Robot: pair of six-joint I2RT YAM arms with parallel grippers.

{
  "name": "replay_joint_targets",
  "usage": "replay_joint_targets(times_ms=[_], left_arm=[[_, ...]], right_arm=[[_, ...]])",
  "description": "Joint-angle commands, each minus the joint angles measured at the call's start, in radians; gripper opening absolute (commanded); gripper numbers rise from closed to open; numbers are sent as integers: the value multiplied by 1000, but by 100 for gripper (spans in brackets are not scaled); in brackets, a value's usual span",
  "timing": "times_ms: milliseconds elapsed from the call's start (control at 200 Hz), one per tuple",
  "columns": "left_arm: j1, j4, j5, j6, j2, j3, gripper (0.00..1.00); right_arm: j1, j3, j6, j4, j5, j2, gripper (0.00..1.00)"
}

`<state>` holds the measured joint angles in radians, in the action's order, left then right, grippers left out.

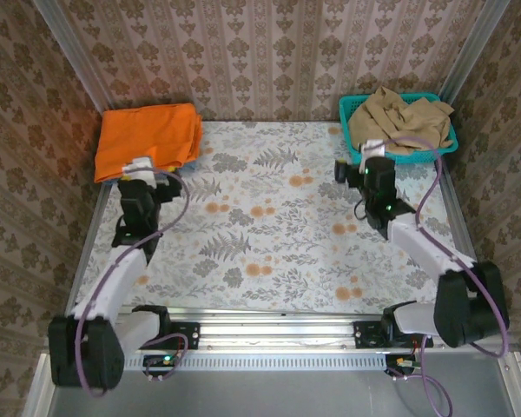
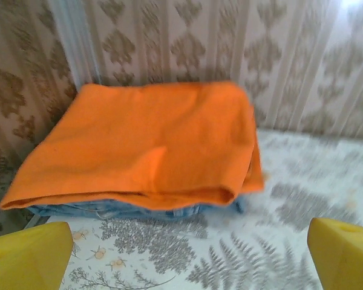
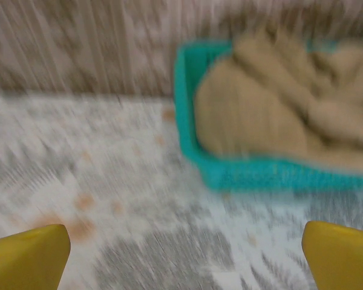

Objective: Fold and stack the trousers

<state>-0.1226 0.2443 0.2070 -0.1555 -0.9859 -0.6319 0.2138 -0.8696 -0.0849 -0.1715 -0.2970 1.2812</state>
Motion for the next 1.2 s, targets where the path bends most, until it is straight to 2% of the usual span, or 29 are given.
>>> replay_joint_targets(times_ms=[0,55,130,185,230,320,385,450,505,555,610,710,845,1080,1150,1195], left_arm=[[5,-423,50,-323,131,-64,100],[18,-474,-3,-422,207,-63,100],[41,-447,-55,-495,339,-1,100],[62,-421,-14,-647,448,79,100],[105,-330,-74,-688,539,162,100],[205,-280,-210,-807,622,241,94],[228,-271,-325,-806,611,254,87],[224,-282,-422,-780,572,245,84],[219,-281,-519,-737,522,231,81],[208,-289,-595,-707,475,214,78],[185,-294,-641,-679,435,205,78],[123,-293,-649,-641,405,200,78],[45,-279,-610,-618,402,200,80],[-43,-218,-588,-634,339,212,80],[-66,-200,-576,-636,318,215,80],[-77,-194,-567,-633,304,212,80]], right_arm=[[4,-185,-178,406,-97,-61,100],[-8,-250,-273,519,-71,-68,100],[-38,-258,-407,543,-38,-93,100],[-94,-215,-439,461,109,-114,100],[-134,-189,-459,415,206,-111,98],[-155,-247,-462,463,151,-31,94],[-177,-325,-461,509,85,77,90],[-226,-404,-498,532,97,207,85],[-267,-465,-525,522,164,300,87],[-298,-512,-562,504,237,370,84],[-325,-545,-613,468,283,431,83],[-358,-554,-703,380,322,497,82],[-374,-570,-748,331,297,557,81],[-403,-575,-774,265,346,604,70],[-411,-572,-781,256,370,605,63],[-416,-567,-786,247,373,602,61]])
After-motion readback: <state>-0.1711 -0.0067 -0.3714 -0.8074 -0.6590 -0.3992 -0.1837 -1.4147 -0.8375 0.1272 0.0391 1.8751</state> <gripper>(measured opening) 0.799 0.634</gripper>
